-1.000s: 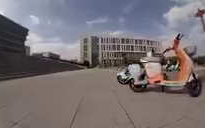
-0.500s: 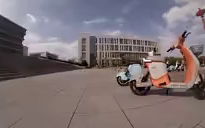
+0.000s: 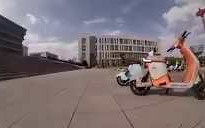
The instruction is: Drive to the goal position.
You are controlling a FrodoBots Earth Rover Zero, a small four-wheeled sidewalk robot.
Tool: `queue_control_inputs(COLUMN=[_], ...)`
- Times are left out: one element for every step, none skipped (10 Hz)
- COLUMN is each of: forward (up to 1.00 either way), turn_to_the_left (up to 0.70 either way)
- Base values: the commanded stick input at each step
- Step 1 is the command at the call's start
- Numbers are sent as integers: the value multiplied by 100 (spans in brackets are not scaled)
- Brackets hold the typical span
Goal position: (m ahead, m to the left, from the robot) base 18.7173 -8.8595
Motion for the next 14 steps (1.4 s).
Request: queue_control_inputs(forward=[61,70,70,70,33,3,0,0,0,0,0,0,0,0], turn_to_the_left=[0,0,0,0,0,0,0,0,0,0,0,0,0,0])
